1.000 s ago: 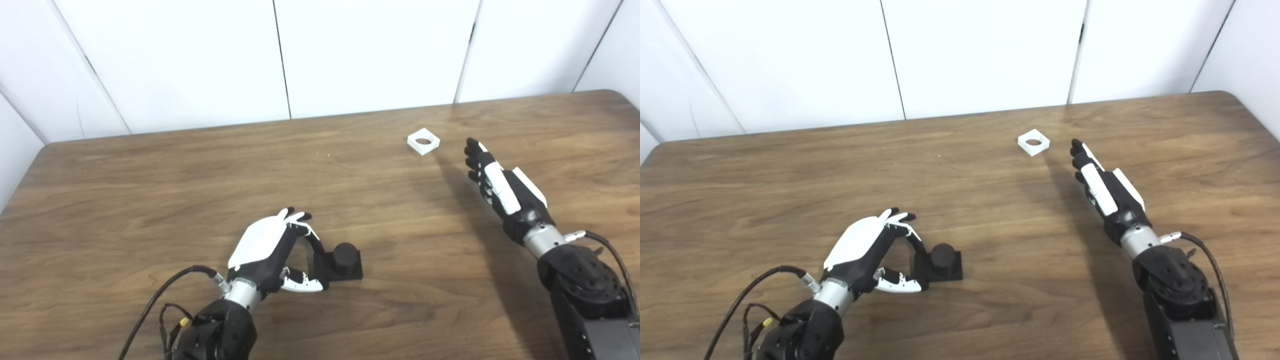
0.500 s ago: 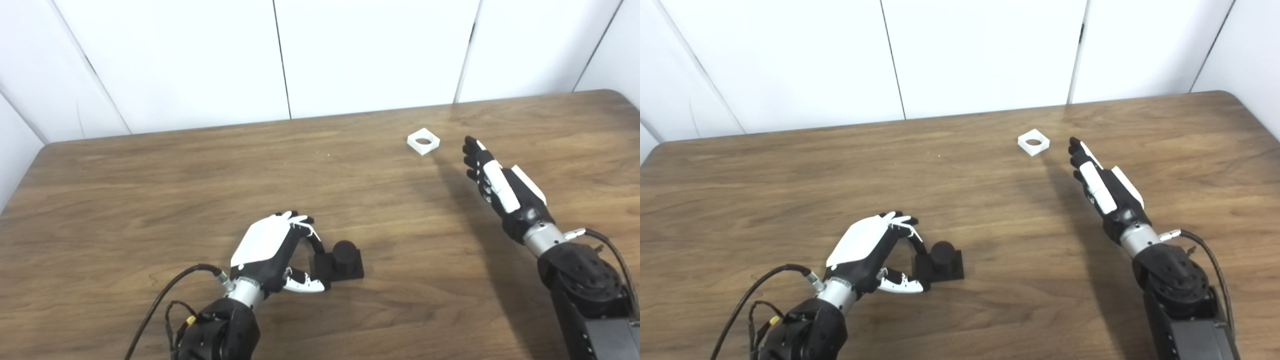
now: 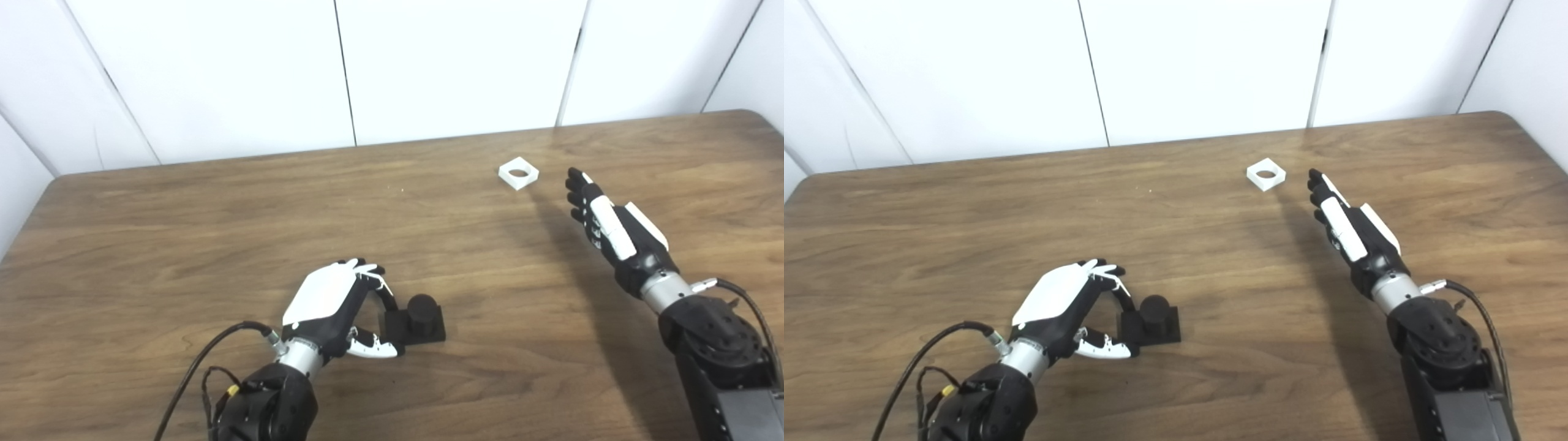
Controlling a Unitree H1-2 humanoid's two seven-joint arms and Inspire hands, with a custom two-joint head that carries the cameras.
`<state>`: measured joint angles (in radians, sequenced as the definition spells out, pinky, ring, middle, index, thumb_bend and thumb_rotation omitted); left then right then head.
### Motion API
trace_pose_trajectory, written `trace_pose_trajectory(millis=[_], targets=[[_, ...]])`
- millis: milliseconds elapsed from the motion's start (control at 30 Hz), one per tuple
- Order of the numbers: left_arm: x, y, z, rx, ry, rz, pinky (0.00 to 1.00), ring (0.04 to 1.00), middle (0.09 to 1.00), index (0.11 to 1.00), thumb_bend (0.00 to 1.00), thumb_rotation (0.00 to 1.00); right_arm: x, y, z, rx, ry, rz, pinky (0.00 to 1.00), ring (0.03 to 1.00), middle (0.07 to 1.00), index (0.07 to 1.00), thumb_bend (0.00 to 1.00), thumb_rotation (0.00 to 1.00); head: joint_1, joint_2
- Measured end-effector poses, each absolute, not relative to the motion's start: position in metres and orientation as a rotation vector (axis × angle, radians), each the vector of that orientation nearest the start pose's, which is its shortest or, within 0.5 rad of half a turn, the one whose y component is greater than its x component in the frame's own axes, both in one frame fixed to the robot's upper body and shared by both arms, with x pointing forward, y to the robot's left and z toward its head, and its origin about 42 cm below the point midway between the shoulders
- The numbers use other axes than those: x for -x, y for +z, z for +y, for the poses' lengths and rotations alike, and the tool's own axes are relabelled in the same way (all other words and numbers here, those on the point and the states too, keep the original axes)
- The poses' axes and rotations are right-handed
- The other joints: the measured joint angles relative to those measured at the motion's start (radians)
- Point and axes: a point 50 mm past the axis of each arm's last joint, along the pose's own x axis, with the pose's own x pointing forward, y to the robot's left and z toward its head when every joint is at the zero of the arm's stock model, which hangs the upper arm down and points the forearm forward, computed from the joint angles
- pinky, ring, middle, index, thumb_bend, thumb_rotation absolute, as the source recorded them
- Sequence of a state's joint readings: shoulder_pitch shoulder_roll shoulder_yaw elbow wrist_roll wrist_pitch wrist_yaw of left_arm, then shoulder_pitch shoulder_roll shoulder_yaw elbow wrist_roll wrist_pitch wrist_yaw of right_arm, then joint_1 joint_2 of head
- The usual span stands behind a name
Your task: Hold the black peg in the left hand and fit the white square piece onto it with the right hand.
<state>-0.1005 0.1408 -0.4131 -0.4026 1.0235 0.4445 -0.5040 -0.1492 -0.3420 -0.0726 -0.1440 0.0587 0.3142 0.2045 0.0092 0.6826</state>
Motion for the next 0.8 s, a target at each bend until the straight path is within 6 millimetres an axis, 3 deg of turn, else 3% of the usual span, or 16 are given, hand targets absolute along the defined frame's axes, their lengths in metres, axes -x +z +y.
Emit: trace_pose_trajectory(millis=[167, 700, 800], targets=[[-0.275, 0.182, 0.144, -1.09, -0.401, 0.013, 1.0, 0.982, 0.895, 0.493, 0.5, 0.08, -0.33, 0.185, -0.316, 0.304, 0.157, 0.039, 1.0, 1.0, 1.0, 1.0, 0.65, 0.99, 0.006, 0.011], [-0.278, 0.183, 0.147, -1.058, -0.428, 0.051, 1.0, 1.0, 0.922, 0.492, 0.49, 0.08, -0.348, 0.238, -0.308, 0.348, 0.235, -0.015, 1.0, 1.0, 1.0, 1.0, 0.66, 0.95, -0.003, 0.025], [-0.278, 0.182, 0.147, -1.048, -0.431, 0.057, 1.0, 1.0, 0.924, 0.493, 0.49, 0.08, -0.353, 0.249, -0.31, 0.409, 0.265, -0.022, 1.0, 1.0, 1.0, 1.0, 0.58, 0.88, -0.003, 0.025]])
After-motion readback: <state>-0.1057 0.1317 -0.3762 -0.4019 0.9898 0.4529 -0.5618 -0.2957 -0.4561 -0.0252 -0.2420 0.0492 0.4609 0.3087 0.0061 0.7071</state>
